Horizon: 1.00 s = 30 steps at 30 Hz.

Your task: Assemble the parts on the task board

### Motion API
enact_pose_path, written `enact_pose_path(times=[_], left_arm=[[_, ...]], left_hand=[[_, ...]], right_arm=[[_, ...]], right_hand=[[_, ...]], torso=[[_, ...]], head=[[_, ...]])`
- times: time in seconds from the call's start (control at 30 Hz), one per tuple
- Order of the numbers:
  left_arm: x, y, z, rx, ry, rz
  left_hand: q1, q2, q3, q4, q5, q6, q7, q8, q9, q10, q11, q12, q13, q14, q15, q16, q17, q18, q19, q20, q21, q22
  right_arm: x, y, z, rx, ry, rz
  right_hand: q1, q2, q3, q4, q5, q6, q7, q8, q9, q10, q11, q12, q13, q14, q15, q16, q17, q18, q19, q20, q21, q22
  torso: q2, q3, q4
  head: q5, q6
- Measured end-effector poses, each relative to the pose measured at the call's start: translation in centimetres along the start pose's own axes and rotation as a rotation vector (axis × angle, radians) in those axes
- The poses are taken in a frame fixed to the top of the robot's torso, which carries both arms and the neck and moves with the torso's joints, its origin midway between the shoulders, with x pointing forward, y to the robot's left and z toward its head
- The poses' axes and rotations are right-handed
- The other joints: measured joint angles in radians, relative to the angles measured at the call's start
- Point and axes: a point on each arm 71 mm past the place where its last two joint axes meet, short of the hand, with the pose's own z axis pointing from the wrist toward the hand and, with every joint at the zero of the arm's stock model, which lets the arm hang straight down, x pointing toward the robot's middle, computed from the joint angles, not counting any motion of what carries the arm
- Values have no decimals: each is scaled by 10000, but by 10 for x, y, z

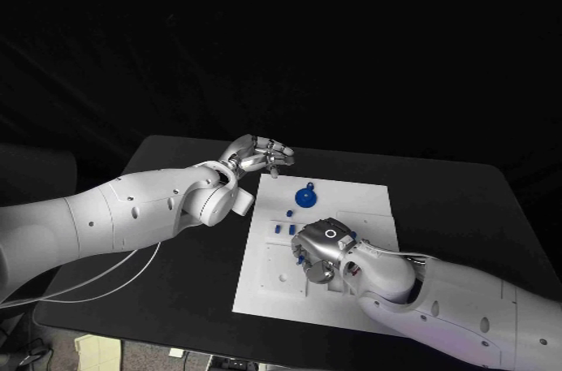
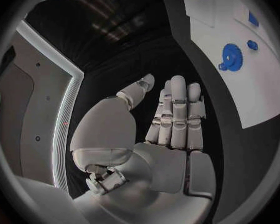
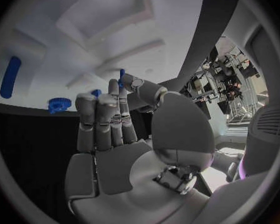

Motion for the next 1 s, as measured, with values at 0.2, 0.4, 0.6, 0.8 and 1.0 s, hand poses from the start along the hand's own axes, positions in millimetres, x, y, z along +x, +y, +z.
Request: enact_pose_path(times=[0.2, 0.4, 0.6, 0.8, 1.0], left_arm=[[0, -1, 0, 7, 4, -3], [0, -1, 0, 0, 6, -2], [0, -1, 0, -11, 7, -3], [0, -1, 1, -17, 9, -3], [0, -1, 0, -29, 5, -2]], left_hand=[[0, 0, 0, 0, 0, 0, 0, 0, 0, 0, 0, 0, 0, 0, 0, 0, 0, 0, 0, 0, 0, 0], [0, 0, 0, 0, 0, -1, -1, 0, 1, 0, -1, 0, 0, 0, 0, 0, 9, 0, 0, 1, 0, -1], [0, 0, 0, 0, 0, -2, -1, 0, 1, 1, -2, 0, 0, 0, 0, 0, 8, 0, -1, 1, 0, -2], [0, 0, 0, 0, 0, -4, -4, 0, -8, 2, -2, 0, 0, 0, 0, 0, 18, 0, -1, 2, 0, 8], [0, 0, 0, 0, 0, -43, 30, 0, -8, 2, -3, 0, -1, 0, 0, 0, 17, 1, -1, 3, 0, 7]], right_arm=[[0, 2, 2, -8, -21, -14], [0, 3, 3, -16, -26, -10], [0, 3, 3, -21, -23, -7], [0, 3, 2, -9, 14, -4], [1, 3, 2, -4, 63, -13]], right_hand=[[0, 0, 0, 0, 0, 34, -33, 16, -6, 0, 0, 0, 0, 2, 2, 0, 0, 0, -1, 2, 0, 0], [0, 0, -1, -1, 0, 34, -33, 30, -2, 0, 0, 0, -1, 7, 6, 0, 0, -1, -14, 14, 0, -1], [0, 0, 27, -29, 0, 34, -33, 31, 4, 0, 0, 0, -3, -6, -7, 0, 0, 0, -15, 15, 0, -1], [0, 0, 26, -29, 0, 34, -33, 31, 6, 0, 0, 0, -6, -13, -15, 0, 0, 0, 7, -7, 0, 8], [0, 0, 26, -30, 0, 34, -33, 28, 6, 0, 0, 0, -1, -13, -16, -1, 0, -1, 21, -21, 0, 7]], torso=[[3, 1, 3], [8, 3, 7], [7, 2, 3], [3, 3, -3], [0, 6, 0]], head=[[1, -4], [-23, -40], [-11, -58], [0, -82], [10, -98]])
